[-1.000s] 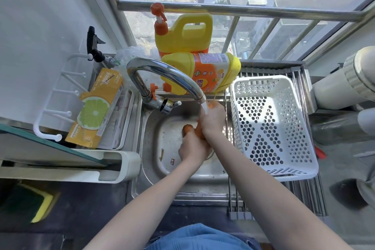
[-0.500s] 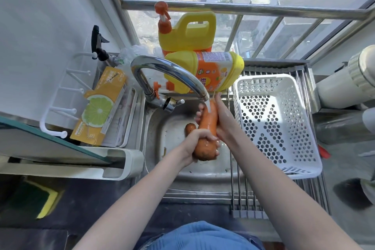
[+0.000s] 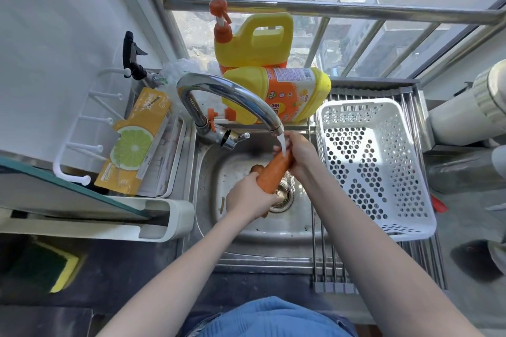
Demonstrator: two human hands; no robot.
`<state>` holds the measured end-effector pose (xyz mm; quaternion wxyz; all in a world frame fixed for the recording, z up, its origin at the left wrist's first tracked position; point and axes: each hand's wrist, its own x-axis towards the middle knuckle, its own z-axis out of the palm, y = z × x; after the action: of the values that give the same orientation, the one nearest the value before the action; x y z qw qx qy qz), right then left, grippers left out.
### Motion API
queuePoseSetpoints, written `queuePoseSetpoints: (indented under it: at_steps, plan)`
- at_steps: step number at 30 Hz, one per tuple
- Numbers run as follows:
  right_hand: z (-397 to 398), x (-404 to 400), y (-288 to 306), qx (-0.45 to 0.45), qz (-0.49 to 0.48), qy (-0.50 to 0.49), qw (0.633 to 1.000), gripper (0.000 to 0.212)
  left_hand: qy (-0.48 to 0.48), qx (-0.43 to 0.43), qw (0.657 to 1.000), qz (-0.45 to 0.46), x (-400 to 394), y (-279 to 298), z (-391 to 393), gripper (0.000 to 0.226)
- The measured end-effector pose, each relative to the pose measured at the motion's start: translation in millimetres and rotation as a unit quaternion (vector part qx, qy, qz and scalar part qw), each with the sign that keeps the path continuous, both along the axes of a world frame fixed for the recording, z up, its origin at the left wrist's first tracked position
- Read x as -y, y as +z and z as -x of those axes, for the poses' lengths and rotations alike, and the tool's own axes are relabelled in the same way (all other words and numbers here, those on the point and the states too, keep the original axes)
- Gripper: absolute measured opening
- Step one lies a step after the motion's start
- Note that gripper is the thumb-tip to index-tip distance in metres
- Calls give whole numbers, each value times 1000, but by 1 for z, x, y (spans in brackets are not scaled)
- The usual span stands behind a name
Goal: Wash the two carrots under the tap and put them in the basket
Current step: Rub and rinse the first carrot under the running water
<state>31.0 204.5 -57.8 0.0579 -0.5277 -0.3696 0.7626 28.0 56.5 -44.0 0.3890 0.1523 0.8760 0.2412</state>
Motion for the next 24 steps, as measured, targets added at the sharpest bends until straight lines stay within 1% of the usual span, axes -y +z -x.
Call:
queuePoseSetpoints:
  at_steps: [3, 9, 10, 11, 13, 14, 16, 19, 20, 22, 23, 24]
  plan:
    - [1, -9, -1, -12, -36, 5, 999, 30, -22, -19, 999, 13, 11, -7, 1, 37]
    - [5, -2, 5, 13, -97, 66, 993, 31, 1, 36, 999, -7, 15, -13, -5, 37]
    - [3, -4, 5, 8, -84, 60, 995, 34, 8, 44, 999, -13, 16, -14, -6, 37]
    - [2, -5, 4, 3, -44, 39, 998, 38, 17, 53, 998, -20, 17, -14, -6, 37]
    - [-1, -5, 1, -20, 53, -37, 998, 43, 37, 73, 996, -37, 17, -14, -6, 40]
    - [-2, -6, -3, -30, 76, -64, 995, 43, 43, 82, 995, -45, 17, -14, -5, 43]
    - [-5, -7, -6, -37, 84, -69, 993, 39, 52, 93, 993, -57, 17, -13, -4, 43]
    - [-7, -6, -3, 11, 49, 4, 999, 19, 85, 101, 989, -67, 16, -12, -1, 33]
    - [-9, -5, -3, 41, 35, 34, 998, 24, 96, 101, 988, -70, 16, -12, 0, 33]
    - [-14, -1, -5, 95, -4, 103, 990, 48, 105, 100, 987, -72, 16, -14, 2, 38]
    - [-16, 1, -7, 111, -24, 130, 985, 54, 103, 100, 987, -72, 16, -14, 3, 41]
    - [-17, 1, -7, 118, -39, 143, 982, 54, 98, 100, 987, -73, 16, -15, 3, 43]
